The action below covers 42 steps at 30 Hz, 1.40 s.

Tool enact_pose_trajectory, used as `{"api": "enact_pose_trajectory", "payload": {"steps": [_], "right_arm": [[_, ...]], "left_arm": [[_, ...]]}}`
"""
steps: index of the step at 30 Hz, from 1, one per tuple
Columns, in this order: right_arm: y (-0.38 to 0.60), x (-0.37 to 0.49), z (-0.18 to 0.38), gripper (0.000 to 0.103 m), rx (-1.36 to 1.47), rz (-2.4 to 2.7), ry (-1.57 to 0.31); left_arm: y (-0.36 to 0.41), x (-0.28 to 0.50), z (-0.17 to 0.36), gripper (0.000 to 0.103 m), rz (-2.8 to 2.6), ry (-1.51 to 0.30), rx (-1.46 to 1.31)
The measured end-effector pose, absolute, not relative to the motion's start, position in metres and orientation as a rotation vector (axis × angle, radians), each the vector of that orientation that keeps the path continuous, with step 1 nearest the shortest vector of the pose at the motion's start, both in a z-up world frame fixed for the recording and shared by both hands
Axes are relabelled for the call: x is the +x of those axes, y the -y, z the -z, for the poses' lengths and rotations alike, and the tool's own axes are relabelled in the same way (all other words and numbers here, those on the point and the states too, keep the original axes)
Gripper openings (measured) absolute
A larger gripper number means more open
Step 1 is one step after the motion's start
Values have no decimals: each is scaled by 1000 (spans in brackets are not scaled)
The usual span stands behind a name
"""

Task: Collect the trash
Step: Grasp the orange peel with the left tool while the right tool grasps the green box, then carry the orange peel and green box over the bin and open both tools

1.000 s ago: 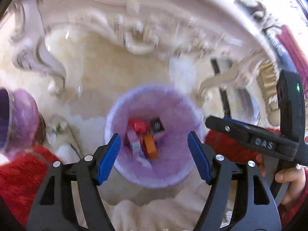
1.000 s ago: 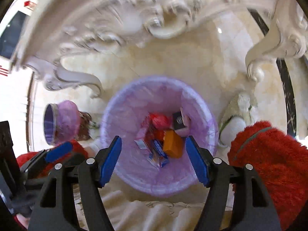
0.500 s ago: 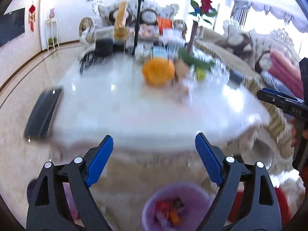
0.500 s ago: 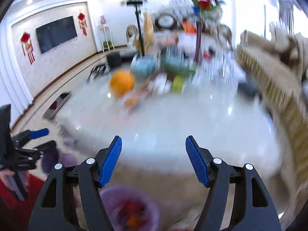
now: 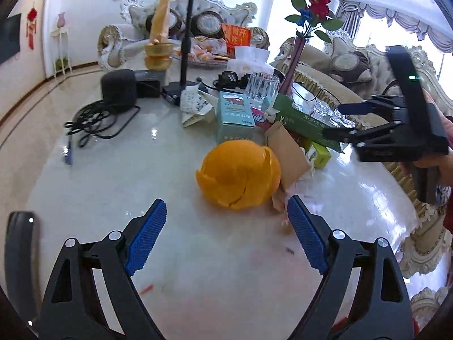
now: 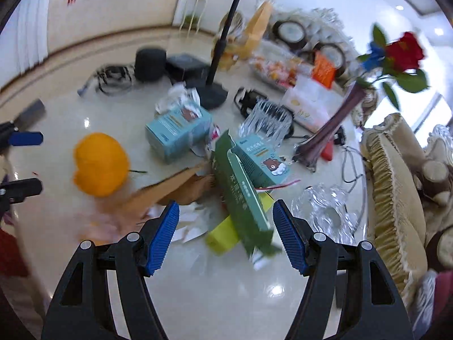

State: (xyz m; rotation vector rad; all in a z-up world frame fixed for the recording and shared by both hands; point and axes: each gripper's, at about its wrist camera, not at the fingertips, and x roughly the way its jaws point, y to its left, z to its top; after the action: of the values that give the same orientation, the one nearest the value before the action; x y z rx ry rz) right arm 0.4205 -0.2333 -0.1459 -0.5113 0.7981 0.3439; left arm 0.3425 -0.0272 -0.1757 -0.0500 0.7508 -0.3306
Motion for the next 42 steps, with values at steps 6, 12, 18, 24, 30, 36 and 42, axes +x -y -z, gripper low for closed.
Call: {"api": "enact_pose_trajectory", "payload": {"steps": [6,12,18,24,30,36,42], "right_arm": [[229,443,155,64,-568,-353,-804],[232,457,161,64,-556,-369,-845],[233,464,175,63,-536,-367,-877],[235,462,184,33,-531,-354,-896],[244,459,166,11,-344,-383,-911],[254,443,144,9,-168,-403,-851],[252,415,127,9,-116,-420,-803]], "left_arm": [[43,374,189,85,369,-784,-10],[54,394,194,85,376,-788,3],[61,411,199,85,356,-791,9],[62,417,202,75,349,-810,-1],[52,423,193,40,352,-815,-70],[50,416,190,37,366,-798,-64],[38,406,174,37,358,-778,-85]]}}
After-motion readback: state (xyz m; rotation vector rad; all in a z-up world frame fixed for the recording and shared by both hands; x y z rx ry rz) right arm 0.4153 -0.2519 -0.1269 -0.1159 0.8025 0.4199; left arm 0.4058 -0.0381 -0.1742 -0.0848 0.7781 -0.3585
